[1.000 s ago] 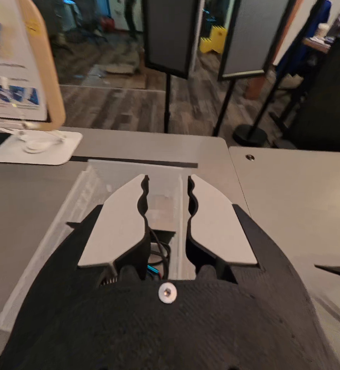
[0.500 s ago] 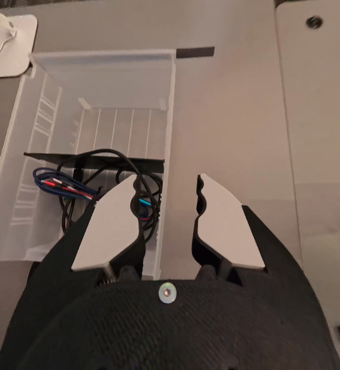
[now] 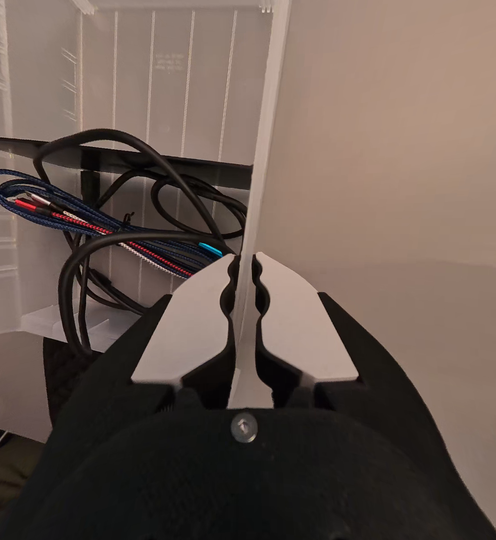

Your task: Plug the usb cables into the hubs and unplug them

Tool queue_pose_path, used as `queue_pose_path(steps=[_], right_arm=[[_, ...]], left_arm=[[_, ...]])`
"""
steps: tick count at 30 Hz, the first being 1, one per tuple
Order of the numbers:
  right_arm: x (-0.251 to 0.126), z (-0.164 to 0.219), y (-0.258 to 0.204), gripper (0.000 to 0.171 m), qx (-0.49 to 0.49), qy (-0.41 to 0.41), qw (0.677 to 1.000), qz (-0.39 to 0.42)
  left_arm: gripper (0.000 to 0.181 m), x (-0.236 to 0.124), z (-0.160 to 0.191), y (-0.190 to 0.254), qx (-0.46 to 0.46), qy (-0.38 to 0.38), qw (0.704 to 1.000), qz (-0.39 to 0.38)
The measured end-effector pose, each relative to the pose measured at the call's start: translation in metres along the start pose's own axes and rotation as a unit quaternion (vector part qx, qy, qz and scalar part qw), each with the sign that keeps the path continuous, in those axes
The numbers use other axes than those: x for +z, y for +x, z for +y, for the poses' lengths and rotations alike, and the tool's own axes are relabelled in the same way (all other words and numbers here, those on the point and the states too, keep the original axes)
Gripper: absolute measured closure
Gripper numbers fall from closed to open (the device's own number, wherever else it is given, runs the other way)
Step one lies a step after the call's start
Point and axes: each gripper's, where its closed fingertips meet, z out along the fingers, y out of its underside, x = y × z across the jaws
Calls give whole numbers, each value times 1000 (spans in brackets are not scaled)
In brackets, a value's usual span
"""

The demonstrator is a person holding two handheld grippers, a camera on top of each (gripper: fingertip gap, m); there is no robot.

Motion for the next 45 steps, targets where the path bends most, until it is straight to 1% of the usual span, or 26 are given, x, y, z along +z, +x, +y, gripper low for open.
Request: queue_pose_path(steps=[1,3,6,8,9,11,12,16,22,26,27,28,30,32,33,34,35,36,38,39,40,41,42,44,45], right_arm=[[0,0,0,162,-3,-1,1000,3],[0,0,1,163,-8,-2,1000,8],[1,0,2,163,-21,-4,1000,16],[1,-2,3,163,-31,-1,999,19],[1,-3,4,163,-32,2,999,19],[2,-6,5,163,-30,10,999,16],[3,-7,6,163,-30,13,999,13],[3,-6,5,163,-44,13,999,17],[1,1,1,163,-56,-1,998,19],[2,0,1,163,-46,-2,999,16],[2,-1,2,162,-37,1,999,12],[0,-2,2,158,-25,7,1000,9],[-11,-10,3,143,-6,41,999,2],[-32,-22,8,139,13,97,995,18],[-47,-30,10,137,21,129,991,34],[-62,-40,12,135,25,165,985,53],[-78,-51,10,134,23,204,976,69],[-92,-62,3,134,15,242,967,75],[-114,-82,-18,132,-10,302,951,64],[-120,-89,-29,132,-23,321,945,58],[-123,-95,-39,132,-36,331,941,52],[-123,-99,-46,132,-47,333,940,51],[-121,-102,-50,132,-55,329,941,57],[-114,-104,-50,131,-64,308,945,85],[-110,-104,-49,130,-68,297,948,98]], left_arm=[[107,9,8,-2,-2,-10,1000,10],[109,24,21,-7,-6,-34,999,23],[120,39,35,-16,0,-63,998,23],[136,46,43,-19,9,-80,996,31],[142,47,46,-15,14,-86,995,50],[169,47,46,0,10,-83,990,111],[175,47,46,3,10,-83,989,124],[176,49,46,-2,38,-82,988,123],[176,45,51,-2,64,-78,986,131],[176,44,52,-2,57,-82,985,139],[171,42,51,-1,54,-79,985,143],[160,39,44,-1,48,-60,986,144],[156,22,19,-5,20,7,990,139],[153,-4,-12,-1,-5,85,986,140],[152,-15,-26,4,-11,112,984,139],[146,-22,-38,14,-11,123,982,140],[141,-24,-45,28,-4,111,983,149],[138,-20,-47,46,2,79,983,164],[132,-4,-52,79,5,11,982,190],[129,8,-55,86,2,-17,984,177],[121,22,-57,83,0,-44,989,144],[117,34,-61,75,-4,-63,993,104],[119,43,-66,73,-9,-75,993,91],[112,54,-71,75,-54,-102,989,94],[113,57,-74,79,-65,-110,986,104]])
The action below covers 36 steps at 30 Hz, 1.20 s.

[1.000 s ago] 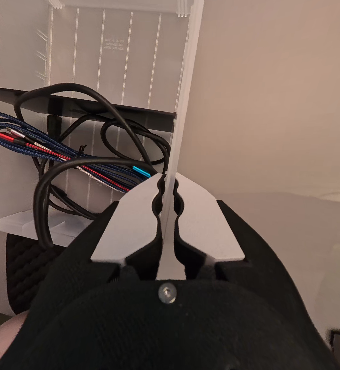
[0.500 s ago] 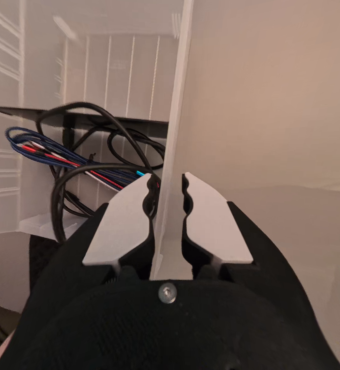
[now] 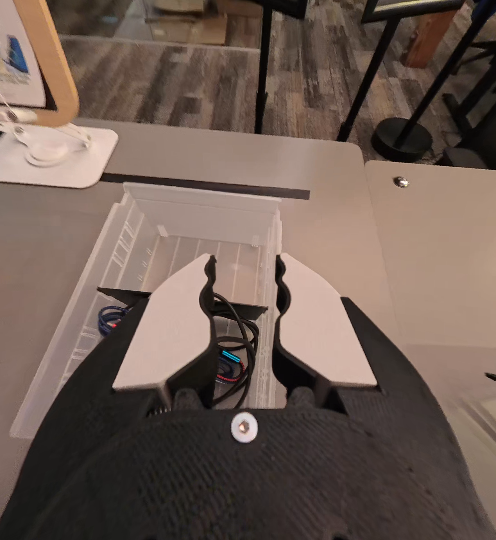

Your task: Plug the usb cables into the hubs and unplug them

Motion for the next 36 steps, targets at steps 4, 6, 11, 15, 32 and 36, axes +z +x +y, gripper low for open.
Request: queue_pose_path(steps=[4,6,11,15,32,36], right_arm=[[9,1,-7,130,-18,-16,1000,-2],[11,0,-8,130,-14,-13,1000,-4],[14,2,-6,130,-8,-14,1000,-10],[16,4,-5,130,-5,-18,1000,-14],[19,9,-6,130,-2,-25,999,-29],[20,9,-7,130,-2,-24,999,-33]], left_arm=[[118,15,-11,-13,-38,0,998,-44],[119,22,-11,-15,-47,-4,997,-58],[114,41,-6,-27,-69,-25,992,-106],[124,51,-10,-28,-93,-17,989,-117],[145,75,-4,-25,-133,-47,979,-147],[146,73,-6,-24,-122,-38,982,-138]])
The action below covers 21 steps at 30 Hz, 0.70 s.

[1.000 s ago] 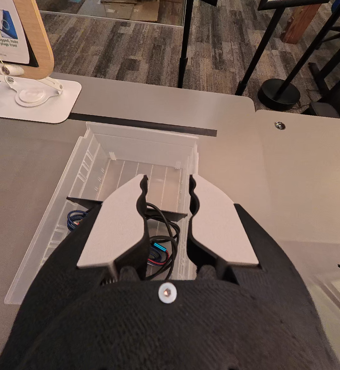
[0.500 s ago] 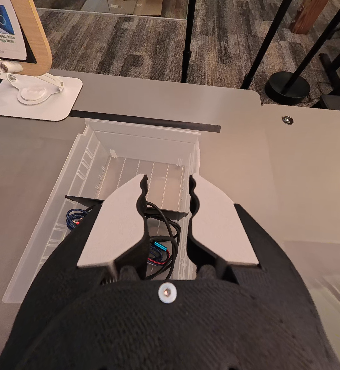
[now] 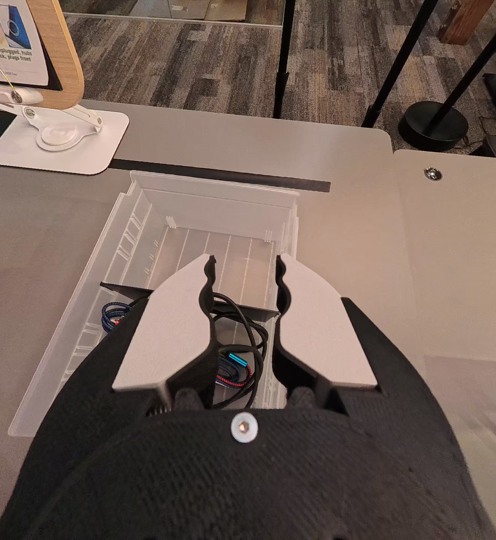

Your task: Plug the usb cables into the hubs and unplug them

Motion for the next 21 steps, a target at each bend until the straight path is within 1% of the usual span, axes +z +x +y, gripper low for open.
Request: queue_pose_path(steps=[3,6,8,12,14,17,21], right_arm=[[0,-1,-1,130,0,2,1000,-2],[0,-3,-4,130,-4,3,1000,-4],[0,-6,-8,130,-10,5,1000,-4],[2,-12,-20,130,-29,7,1000,-6],[3,-15,-27,130,-42,4,999,-6],[7,-20,-41,130,-63,1,998,-9],[15,-31,-71,130,-106,12,994,-27]], left_arm=[[150,-12,-7,1,10,28,999,26],[156,-35,-20,7,26,81,994,70],[158,-51,-26,3,69,111,990,58],[164,-92,-39,-4,165,186,969,-8],[164,-116,-42,1,207,220,953,-20],[164,-151,-43,13,280,267,921,-42],[164,-193,-34,44,380,327,864,-54]])
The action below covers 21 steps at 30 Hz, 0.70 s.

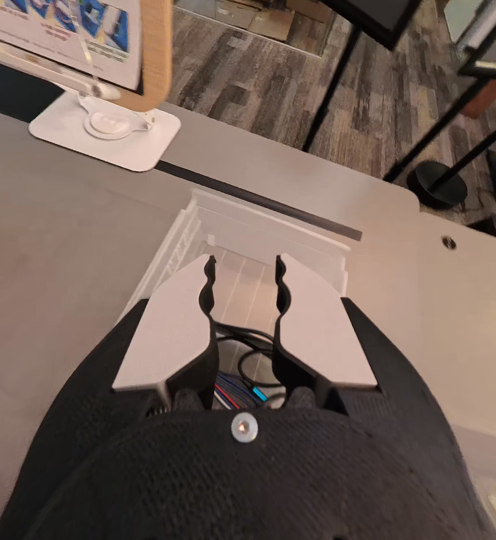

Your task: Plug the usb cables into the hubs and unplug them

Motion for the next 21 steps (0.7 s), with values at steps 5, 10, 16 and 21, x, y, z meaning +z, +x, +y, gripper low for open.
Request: queue_pose_path(steps=[5,10,16,21], right_arm=[[13,-46,-75,130,-112,88,987,-76],[12,-72,-200,125,-224,185,928,-233],[-1,-81,-257,125,-257,233,897,-273],[-35,-98,-264,122,-255,340,857,-292]], left_arm=[[164,-43,-45,33,105,80,991,-9],[165,-90,-91,76,215,141,966,-18],[165,-154,-153,98,275,196,941,-20],[165,-180,-167,137,310,218,923,57]])
